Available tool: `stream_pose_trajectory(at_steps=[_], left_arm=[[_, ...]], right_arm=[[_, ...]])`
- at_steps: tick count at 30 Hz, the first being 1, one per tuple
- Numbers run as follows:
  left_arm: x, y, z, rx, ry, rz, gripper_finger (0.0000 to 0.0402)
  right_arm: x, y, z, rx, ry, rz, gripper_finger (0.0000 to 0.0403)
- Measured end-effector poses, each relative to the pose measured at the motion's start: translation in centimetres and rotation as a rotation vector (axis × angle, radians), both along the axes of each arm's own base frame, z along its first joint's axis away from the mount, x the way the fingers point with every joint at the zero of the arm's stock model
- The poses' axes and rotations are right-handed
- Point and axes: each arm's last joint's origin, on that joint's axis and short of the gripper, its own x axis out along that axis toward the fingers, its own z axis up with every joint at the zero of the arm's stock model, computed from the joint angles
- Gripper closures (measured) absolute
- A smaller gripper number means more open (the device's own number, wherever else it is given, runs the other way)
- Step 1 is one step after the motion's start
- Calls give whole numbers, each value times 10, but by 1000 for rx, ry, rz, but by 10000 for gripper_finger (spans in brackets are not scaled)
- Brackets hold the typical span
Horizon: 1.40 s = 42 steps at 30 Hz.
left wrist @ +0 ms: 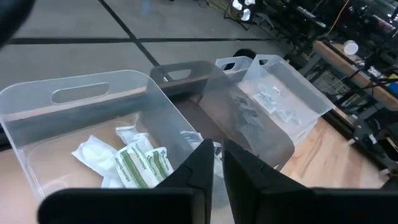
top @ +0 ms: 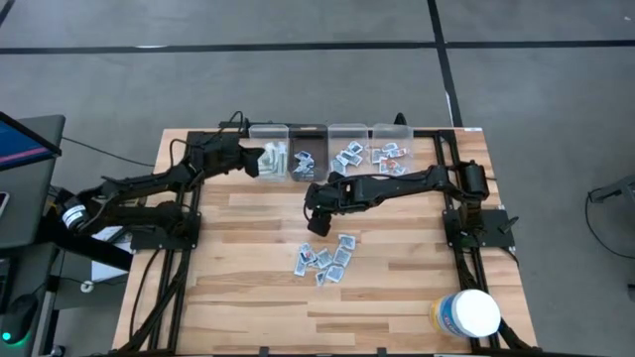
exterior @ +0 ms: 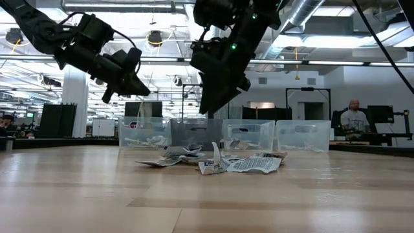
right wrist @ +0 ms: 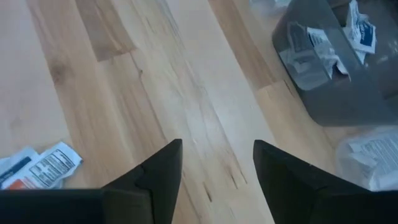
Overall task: Pick & Place First Aid Supplies
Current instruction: Put the bandage into the left transparent bin, then put the towelette pack into the middle transparent bin
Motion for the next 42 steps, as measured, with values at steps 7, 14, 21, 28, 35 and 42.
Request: stream_pose_trajectory(at_steps=[7, 14, 21, 28, 35, 42], left_arm=[[1, -1, 0, -18, -13, -67, 334], [3, -6, 0, -35, -28, -241, 321], [7, -19, 3, 1, -41, -503, 320], [11, -41, 11, 46, -79, -703, 320], [13, -58, 18, 89, -104, -793, 320], [15, -65, 18, 106, -104, -835, 320]], right_arm=[[1, -1, 0, -2, -11, -2, 216], [2, -2, 1, -4, -28, -1, 214], [1, 11, 1, -6, -12, 28, 218], [-6, 37, 5, -124, 3, 18, 223], [-35, 65, 31, -209, 42, -14, 233], [-102, 88, 51, -237, -111, -119, 251]])
